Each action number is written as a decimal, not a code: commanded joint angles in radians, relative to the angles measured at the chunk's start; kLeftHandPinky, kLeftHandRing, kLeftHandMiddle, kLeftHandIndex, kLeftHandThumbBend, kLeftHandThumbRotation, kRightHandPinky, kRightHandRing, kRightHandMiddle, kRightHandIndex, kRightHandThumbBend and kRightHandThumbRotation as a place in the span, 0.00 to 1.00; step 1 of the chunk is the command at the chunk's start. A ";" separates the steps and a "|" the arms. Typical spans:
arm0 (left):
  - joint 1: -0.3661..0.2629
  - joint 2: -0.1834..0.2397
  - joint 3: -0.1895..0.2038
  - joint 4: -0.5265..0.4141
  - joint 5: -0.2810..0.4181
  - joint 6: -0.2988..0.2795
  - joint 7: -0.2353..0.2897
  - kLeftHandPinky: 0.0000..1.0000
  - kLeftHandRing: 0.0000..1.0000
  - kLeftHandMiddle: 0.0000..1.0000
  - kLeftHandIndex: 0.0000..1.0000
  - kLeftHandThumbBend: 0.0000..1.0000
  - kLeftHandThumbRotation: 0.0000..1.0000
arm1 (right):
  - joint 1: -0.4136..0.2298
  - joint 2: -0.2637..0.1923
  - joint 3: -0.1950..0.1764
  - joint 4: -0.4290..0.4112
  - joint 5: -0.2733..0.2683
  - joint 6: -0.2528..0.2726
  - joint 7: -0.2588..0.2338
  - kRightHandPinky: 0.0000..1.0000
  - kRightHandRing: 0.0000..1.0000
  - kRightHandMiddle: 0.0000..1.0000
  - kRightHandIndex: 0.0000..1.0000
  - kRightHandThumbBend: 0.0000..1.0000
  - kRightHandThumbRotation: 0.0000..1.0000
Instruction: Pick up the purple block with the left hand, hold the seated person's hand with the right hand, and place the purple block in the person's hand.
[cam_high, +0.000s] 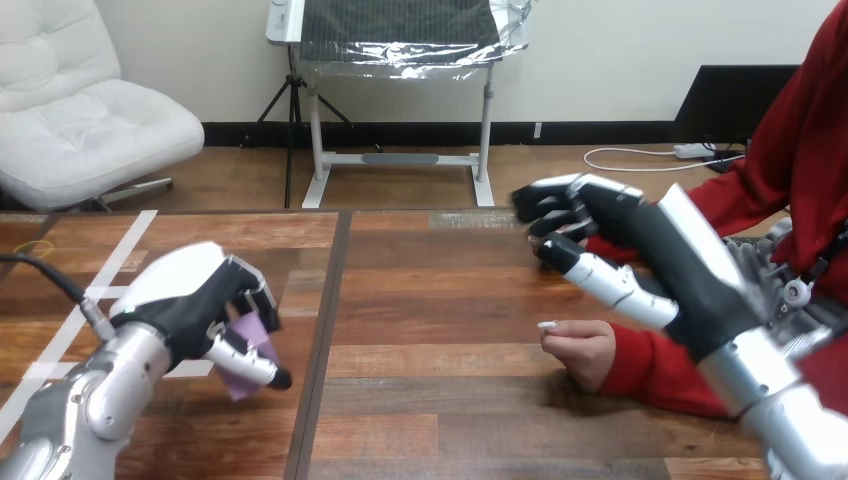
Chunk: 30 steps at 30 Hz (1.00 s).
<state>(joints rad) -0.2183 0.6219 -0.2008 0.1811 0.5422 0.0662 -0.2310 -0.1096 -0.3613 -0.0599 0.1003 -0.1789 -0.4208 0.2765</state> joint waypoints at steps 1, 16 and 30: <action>-0.026 0.024 0.051 -0.119 -0.004 0.002 0.000 0.36 0.40 0.46 0.42 0.76 0.00 | -0.131 -0.060 -0.018 0.076 -0.040 -0.040 -0.040 0.62 0.73 0.76 0.75 0.74 0.62; 0.020 0.026 0.085 -0.236 -0.004 0.012 -0.019 0.33 0.37 0.44 0.41 0.78 0.00 | -0.304 -0.180 0.002 0.346 -0.088 -0.129 -0.055 0.57 0.69 0.73 0.74 0.90 0.22; 0.052 0.026 0.119 -0.301 -0.026 -0.010 -0.033 0.30 0.35 0.41 0.40 0.79 0.00 | -0.418 -0.279 0.062 0.528 -0.193 -0.202 -0.049 0.59 0.74 0.77 0.77 0.97 0.34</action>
<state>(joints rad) -0.1440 0.6223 -0.1338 -0.0444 0.5301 0.0766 -0.2662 -0.3999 -0.5898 -0.0243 0.5696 -0.3463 -0.5752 0.2432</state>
